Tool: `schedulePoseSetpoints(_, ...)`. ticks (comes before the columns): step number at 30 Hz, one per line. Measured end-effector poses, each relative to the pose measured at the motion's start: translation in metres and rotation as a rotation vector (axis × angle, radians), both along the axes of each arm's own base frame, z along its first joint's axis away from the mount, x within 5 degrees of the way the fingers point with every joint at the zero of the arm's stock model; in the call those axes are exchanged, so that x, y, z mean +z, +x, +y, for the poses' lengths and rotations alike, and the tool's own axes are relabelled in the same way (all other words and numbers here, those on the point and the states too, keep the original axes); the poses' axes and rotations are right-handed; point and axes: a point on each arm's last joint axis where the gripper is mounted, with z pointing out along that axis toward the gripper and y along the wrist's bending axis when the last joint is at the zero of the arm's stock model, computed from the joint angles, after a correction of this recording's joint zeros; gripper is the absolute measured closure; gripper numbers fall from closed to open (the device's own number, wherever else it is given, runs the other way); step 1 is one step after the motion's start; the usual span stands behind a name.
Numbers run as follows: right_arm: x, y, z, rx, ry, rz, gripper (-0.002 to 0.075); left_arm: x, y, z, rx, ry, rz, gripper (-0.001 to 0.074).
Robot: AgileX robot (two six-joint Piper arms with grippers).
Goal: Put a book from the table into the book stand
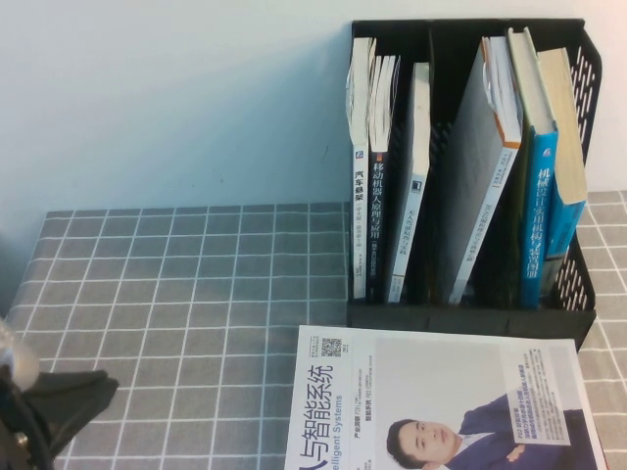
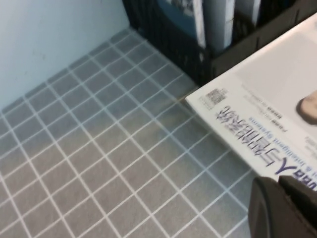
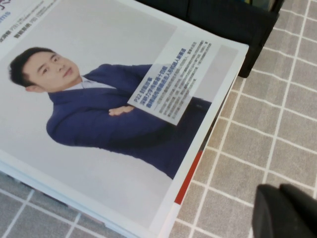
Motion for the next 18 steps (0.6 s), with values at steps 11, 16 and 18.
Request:
schedulePoseSetpoints(11,0.0,0.0,0.0,0.0,0.0,0.002,0.0729,-0.027,-0.019,0.048,0.249,-0.249,-0.298,0.0738)
schedulePoseSetpoints(16,0.0,0.0,0.0,0.0,0.0,0.002,0.0729,-0.073,-0.03,0.059,0.417,-0.307,-0.286,0.0738)
schedulePoseSetpoints(18,0.0,0.0,0.0,0.0,0.0,0.002,0.0729,-0.096,-0.033,0.062,0.48,-0.339,-0.285,0.0738)
